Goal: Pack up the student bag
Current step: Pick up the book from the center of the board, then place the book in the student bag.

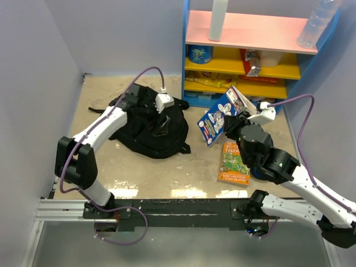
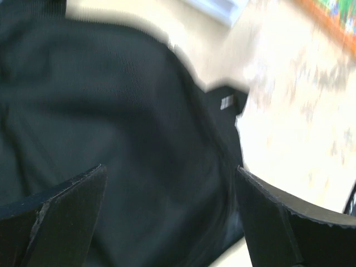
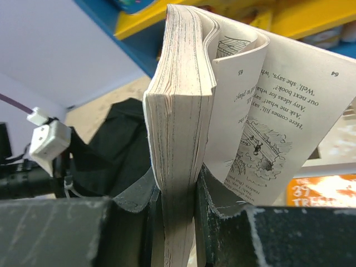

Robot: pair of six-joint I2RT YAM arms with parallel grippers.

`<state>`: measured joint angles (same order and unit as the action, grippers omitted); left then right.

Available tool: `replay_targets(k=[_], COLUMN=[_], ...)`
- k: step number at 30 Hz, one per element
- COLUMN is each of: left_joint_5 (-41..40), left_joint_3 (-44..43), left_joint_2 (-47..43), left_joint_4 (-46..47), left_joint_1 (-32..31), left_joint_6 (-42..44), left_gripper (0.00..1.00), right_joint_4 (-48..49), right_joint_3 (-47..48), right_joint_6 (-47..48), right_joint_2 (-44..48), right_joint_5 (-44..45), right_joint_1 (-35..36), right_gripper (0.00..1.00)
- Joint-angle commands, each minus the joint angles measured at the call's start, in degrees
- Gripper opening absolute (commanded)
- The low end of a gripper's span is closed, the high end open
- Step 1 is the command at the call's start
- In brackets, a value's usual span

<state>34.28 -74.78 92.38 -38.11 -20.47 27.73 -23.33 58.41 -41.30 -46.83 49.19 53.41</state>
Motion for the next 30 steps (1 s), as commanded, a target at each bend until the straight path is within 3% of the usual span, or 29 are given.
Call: replay_targets(k=[1, 7, 12, 13, 14, 16, 20, 24, 26, 28, 30], left_joint_5=[-7.6, -17.6, -26.2, -29.1, -30.2, -31.2, -33.0, -37.5, -39.4, -41.6, -42.7], left_joint_3=[-2.8, -2.0, 0.0, 0.3, 1.6, 2.6, 4.9, 6.6, 7.8, 8.5, 8.7], left_joint_2=[4.9, 8.8, 9.6, 9.7, 9.7, 9.7, 9.1, 8.3, 7.3, 6.8, 6.5], left_joint_4=[15.0, 24.9, 27.9, 28.3, 30.3, 31.2, 31.1, 30.6, 31.2, 31.5, 31.6], left_joint_1=[-7.7, -10.4, -14.2, -15.0, -15.3, -15.5, -17.8, -19.3, -19.6, -20.0, -20.1], left_joint_6=[-14.3, -22.3, -22.5, -22.5, -22.7, -24.4, -24.1, -23.7, -23.3, -22.6, -22.0], left_gripper=[1.0, 1.0, 1.0, 0.97, 0.82, 0.67, 0.64, 0.66, 0.76, 1.0, 1.0], right_joint_4=[2.0, 1.9, 1.7, 1.8, 2.1, 2.3, 2.6, 3.8, 4.4, 5.0, 5.3], right_joint_3=[0.1, -1.3, -1.6, -1.7, -2.0, -2.1, -2.2, -2.3, -2.5, -2.8, -3.0], right_joint_6=[-1.9, -2.6, -2.9, -3.0, -3.0, -2.8, -2.8, -2.3, -1.9, -1.7, -1.7], right_joint_2=[1.5, 2.7, 3.1, 3.0, 3.1, 2.9, 2.7, 2.5, 2.4, 2.1, 1.9], right_joint_5=[3.1, 2.8, 2.3, 2.1, 2.1, 1.7, 1.1, 0.5, -0.1, -0.7, -1.2], right_joint_1=[-1.2, -1.5, -1.5, -1.5, -1.6, -1.6, -1.6, -1.6, -1.6, -1.6, -1.6], right_gripper=[0.0, 0.0, 0.0, 0.0, 0.0, 0.0, 0.0, 0.0, 0.0, 0.0, 0.0])
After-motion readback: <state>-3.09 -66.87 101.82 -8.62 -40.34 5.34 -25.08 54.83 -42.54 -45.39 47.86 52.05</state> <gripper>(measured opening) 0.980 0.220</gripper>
